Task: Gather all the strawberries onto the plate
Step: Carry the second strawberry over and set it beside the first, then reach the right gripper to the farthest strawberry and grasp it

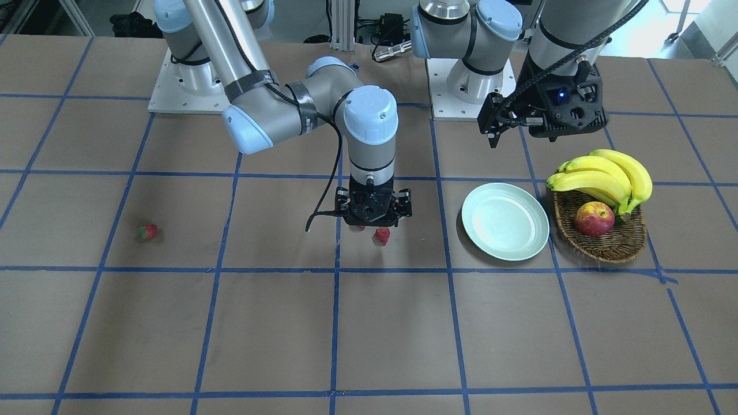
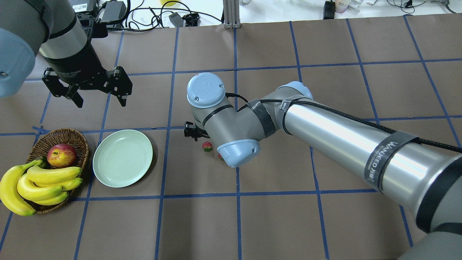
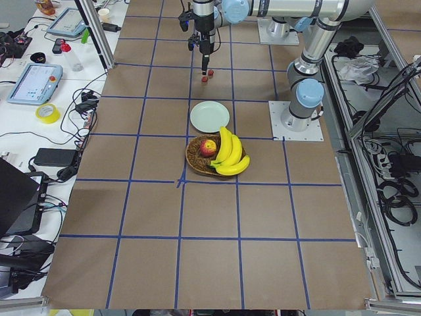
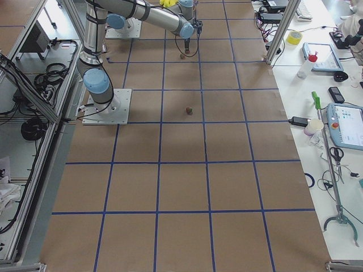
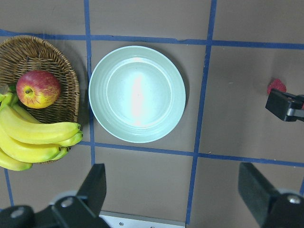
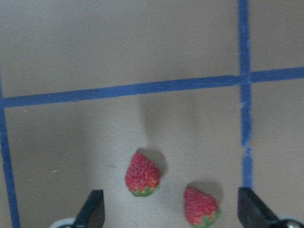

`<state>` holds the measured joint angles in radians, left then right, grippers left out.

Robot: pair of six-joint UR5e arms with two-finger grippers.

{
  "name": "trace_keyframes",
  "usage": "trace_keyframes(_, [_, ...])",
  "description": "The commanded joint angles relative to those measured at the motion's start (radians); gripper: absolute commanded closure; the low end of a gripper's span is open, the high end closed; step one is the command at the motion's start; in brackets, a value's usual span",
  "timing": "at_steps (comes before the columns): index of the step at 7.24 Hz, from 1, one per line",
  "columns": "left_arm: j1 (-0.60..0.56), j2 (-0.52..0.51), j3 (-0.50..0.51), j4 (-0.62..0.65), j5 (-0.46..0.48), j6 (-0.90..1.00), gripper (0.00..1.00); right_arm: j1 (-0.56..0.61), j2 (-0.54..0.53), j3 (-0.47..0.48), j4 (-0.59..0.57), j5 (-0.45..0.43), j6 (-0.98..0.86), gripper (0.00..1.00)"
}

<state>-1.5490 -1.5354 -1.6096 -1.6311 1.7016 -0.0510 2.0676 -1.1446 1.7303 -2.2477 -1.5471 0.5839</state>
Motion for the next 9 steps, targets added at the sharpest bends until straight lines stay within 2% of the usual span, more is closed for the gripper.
trace_keyframes(1, [0.000,0.000,-0.003,-0.001,0.001,0.000,0.00,-0.232,-0.120,0.046,0.162,-0.034,-0.207,0.00])
trace_keyframes(3, [0.000,0.000,-0.004,-0.001,0.001,0.000,0.00,-0.409,-0.216,0.176,0.160,-0.056,-0.394,0.00])
trace_keyframes(4, [0.000,0.000,-0.004,-0.001,0.000,0.000,0.00,-0.516,-0.219,0.243,0.139,-0.141,-0.413,0.01])
trace_keyframes(5, [0.000,0.000,-0.004,-0.001,0.001,0.000,0.00,-0.617,-0.222,0.300,0.090,-0.148,-0.438,0.00])
trace_keyframes(6, [0.000,0.000,-0.004,-0.001,0.001,0.000,0.00,-0.701,-0.224,0.310,0.088,-0.143,-0.447,0.00])
trace_keyframes(7, [0.000,0.000,-0.004,0.000,0.000,0.000,0.00,-0.743,-0.216,0.324,0.065,-0.128,-0.461,0.00])
trace_keyframes(9, [0.001,-0.003,-0.010,-0.007,0.001,0.000,0.00,-0.751,-0.205,0.365,-0.016,-0.125,-0.466,0.00])
